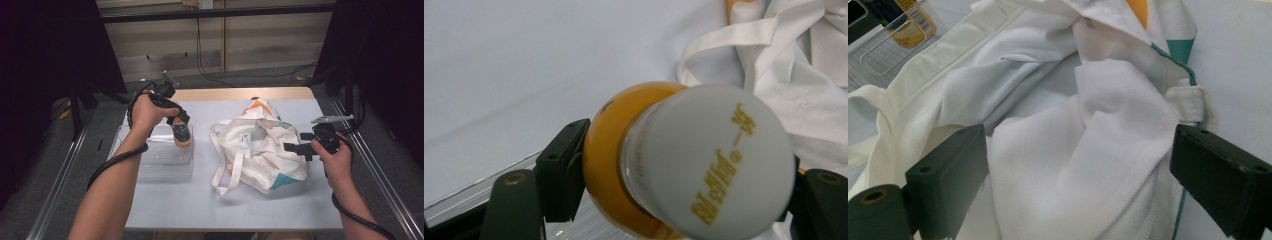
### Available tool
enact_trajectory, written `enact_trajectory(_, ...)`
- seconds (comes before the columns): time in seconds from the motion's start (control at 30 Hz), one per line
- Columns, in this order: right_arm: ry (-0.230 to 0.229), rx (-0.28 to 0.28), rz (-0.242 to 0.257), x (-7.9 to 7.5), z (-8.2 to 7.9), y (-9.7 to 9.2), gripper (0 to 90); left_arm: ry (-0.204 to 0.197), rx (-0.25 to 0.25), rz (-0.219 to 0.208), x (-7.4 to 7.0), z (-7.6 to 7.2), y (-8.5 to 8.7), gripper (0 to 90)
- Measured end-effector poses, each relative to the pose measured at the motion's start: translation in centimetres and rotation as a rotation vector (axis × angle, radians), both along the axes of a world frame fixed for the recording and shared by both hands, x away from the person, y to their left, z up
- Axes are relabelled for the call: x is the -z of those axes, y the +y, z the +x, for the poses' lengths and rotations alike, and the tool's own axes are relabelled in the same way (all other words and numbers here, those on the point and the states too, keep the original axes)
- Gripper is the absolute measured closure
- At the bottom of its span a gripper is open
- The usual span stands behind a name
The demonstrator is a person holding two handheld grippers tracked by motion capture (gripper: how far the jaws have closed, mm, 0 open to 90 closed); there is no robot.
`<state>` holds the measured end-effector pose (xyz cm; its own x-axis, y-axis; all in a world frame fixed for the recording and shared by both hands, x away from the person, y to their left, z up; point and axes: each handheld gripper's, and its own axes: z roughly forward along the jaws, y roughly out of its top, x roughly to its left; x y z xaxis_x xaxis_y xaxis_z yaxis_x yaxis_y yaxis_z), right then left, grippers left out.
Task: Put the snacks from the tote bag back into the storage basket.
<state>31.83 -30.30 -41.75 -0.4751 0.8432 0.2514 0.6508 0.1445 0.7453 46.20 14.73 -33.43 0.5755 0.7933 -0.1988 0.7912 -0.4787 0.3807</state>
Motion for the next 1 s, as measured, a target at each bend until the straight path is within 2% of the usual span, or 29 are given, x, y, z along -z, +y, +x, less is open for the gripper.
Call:
enact_trajectory(0.07,-0.002,-0.005,-0.005,0.1,0.0,0.0,8.4,0.001,-0.017,-0.007,0.2,-0.1,-0.2,30.1)
enact_trajectory(0.2,-0.001,0.001,-0.002,0.0,-0.1,-0.1,8.3,0.000,0.003,0.006,0.5,0.0,-0.4,30.1)
enact_trajectory(1.0,0.000,0.007,-0.007,0.0,-0.5,-0.3,8.4,-0.003,0.008,0.019,2.1,-0.1,-0.7,30.0)
